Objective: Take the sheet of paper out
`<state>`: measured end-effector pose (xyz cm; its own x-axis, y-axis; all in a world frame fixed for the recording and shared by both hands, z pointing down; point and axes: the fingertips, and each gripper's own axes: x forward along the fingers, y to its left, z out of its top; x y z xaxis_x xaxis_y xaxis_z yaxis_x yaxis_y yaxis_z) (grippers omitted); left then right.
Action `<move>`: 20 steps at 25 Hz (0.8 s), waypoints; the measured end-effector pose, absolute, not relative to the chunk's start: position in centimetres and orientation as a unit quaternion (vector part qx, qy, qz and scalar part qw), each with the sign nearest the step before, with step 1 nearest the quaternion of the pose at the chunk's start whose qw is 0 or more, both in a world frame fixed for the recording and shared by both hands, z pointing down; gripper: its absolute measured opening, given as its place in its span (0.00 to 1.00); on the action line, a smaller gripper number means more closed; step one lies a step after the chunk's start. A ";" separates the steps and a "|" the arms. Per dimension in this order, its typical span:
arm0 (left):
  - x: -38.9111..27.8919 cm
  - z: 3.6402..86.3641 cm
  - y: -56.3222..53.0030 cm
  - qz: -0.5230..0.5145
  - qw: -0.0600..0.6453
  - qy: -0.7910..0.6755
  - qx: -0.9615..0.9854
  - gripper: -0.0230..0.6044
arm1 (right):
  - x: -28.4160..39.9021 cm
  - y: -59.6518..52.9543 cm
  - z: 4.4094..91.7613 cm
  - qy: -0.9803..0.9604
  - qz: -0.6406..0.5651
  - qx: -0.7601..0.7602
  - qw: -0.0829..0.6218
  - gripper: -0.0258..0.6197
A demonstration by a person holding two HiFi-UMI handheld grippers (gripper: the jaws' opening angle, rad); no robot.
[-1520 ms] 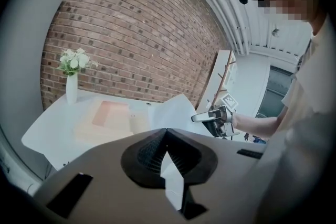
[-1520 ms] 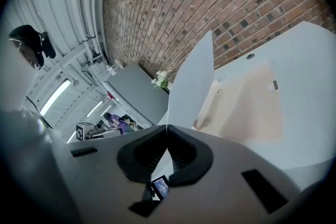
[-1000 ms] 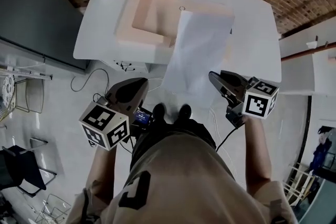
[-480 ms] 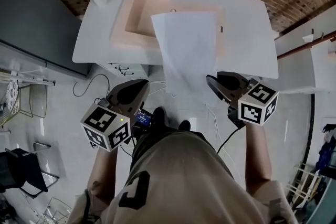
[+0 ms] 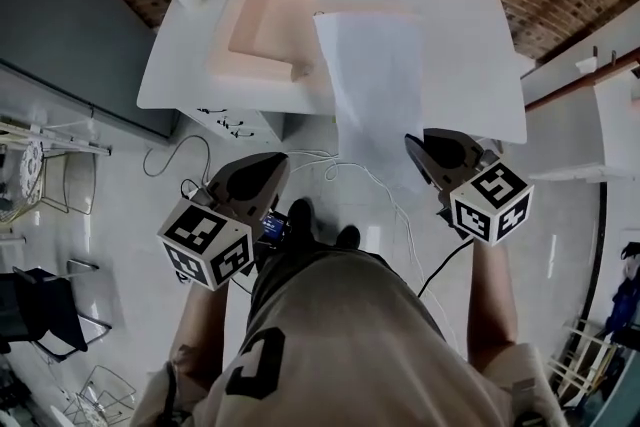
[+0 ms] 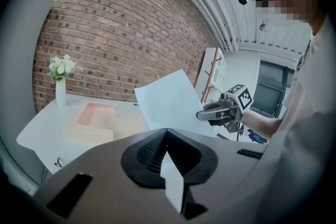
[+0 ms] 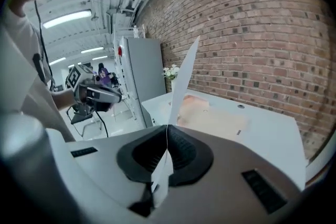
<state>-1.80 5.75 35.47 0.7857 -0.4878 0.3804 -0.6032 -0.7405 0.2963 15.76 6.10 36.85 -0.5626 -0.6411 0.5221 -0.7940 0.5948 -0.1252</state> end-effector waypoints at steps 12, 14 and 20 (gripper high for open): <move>-1.3 35.3 6.5 0.142 0.200 -0.291 0.925 0.06 | 16.8 6.3 36.1 -0.855 0.127 0.443 0.238 0.08; -1.7 35.3 6.2 0.141 0.202 -0.292 0.924 0.06 | 16.6 6.0 35.9 -0.854 0.124 0.445 0.241 0.08; -3.2 35.4 4.7 0.134 0.207 -0.295 0.923 0.06 | 15.2 4.3 35.8 -0.853 0.120 0.443 0.248 0.08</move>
<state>-3.16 4.71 35.44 0.7902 -0.4891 0.3694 -0.6000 -0.7403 0.3033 15.17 4.34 35.76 -0.4843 -0.6964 0.5295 -0.8153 0.5789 0.0157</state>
